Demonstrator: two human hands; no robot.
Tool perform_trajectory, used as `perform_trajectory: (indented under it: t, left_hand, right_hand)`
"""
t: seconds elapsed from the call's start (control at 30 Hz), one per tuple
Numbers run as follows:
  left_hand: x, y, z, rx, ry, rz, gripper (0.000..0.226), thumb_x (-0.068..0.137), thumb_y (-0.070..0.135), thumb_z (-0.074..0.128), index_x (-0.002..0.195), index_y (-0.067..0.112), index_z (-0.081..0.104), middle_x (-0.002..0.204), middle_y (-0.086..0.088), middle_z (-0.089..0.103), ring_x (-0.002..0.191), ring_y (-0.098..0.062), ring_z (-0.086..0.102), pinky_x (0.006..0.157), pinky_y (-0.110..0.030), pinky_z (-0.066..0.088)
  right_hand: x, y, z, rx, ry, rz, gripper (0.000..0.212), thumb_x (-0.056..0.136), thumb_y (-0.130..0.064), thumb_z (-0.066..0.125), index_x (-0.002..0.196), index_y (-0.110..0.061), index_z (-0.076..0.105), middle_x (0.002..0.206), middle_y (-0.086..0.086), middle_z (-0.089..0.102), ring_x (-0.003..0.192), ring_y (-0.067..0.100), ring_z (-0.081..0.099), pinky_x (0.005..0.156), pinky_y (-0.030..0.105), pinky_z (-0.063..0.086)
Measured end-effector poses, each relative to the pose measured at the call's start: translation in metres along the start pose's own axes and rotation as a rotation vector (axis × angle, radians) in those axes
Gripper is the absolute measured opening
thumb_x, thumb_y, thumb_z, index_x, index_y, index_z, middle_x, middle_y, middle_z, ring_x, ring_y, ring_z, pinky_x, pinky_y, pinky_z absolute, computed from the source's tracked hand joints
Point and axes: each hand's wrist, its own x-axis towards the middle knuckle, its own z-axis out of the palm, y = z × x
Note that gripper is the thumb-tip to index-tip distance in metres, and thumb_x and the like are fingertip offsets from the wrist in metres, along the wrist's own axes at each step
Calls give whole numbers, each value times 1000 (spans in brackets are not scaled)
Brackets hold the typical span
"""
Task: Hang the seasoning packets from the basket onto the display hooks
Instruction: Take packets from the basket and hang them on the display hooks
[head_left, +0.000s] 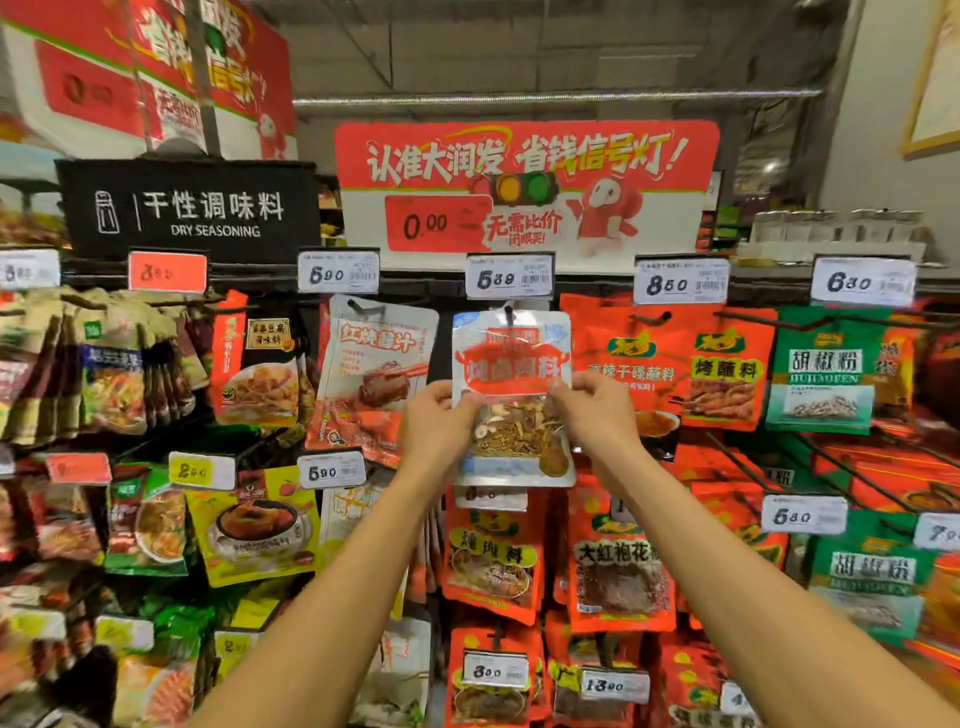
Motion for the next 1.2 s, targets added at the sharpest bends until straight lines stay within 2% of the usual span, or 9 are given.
perform_trajectory:
  t: [0.13,0.27,0.47,0.57,0.67,0.73,0.8,0.9,1.2]
  left_hand:
    - [30,2,14,60,13,-57,12,81,23,75,78,12,73,73,-7,74,70,-24,70,61,-39,56]
    - [64,-3,24,125,33,-140,8,86,22,75,82,15,73,83,-4,75,80,-24,72,79,-44,62]
    - [85,1,40,217,38,-180,13,91,22,73,88,11,68,90,-8,71,85,-26,70,82,-43,61]
    - [80,-5,36,170,-31,-128,28,93,25,71,115,10,69,113,-9,73,104,-28,69,96,-47,57]
    - [64,-8,23,127,-37,-58,58,95,26,68,147,11,48,142,-6,59,127,-21,58,105,-34,46]
    - [49,-3,15,157,-19,34,44,95,26,66,137,15,59,134,-3,65,113,-13,62,95,-28,46]
    - [32,5,9,95,-29,61,15,96,23,64,108,22,72,115,-4,75,97,-13,69,87,-30,55]
    - [-2,25,4,-85,-151,-8,23,97,18,61,80,19,77,84,-7,78,74,-19,74,65,-27,61]
    - [-126,31,47,-266,-258,-332,15,98,18,57,95,11,70,78,-5,74,59,-12,67,59,-24,53]
  right_hand:
    - [19,-4,12,-99,97,7,36,94,-34,67,66,-13,61,60,-2,61,58,18,53,59,33,39]
    - [47,-5,28,-22,50,178,29,95,-21,65,68,-13,57,75,13,63,68,24,58,63,37,46]
    - [59,1,36,-38,42,250,15,93,-11,55,98,-1,66,92,11,62,87,26,57,76,38,47]
    - [49,8,28,-150,49,163,18,91,-18,59,104,-8,65,95,8,60,93,24,55,77,34,43]
    - [36,13,15,-170,54,94,24,94,-23,58,110,-10,71,94,4,64,90,21,58,78,31,43]
    - [25,10,4,7,44,135,16,97,-16,56,95,-10,71,83,6,68,75,23,66,64,31,51]
    - [11,0,-9,163,7,198,14,99,-11,55,91,-10,66,75,8,70,56,19,69,48,24,53]
    - [-13,-15,-38,244,-30,220,10,95,-8,57,91,-6,66,64,7,68,48,18,66,42,22,51]
    - [-91,17,-173,299,-43,295,20,95,-1,52,78,-6,62,47,3,60,35,14,57,35,16,41]
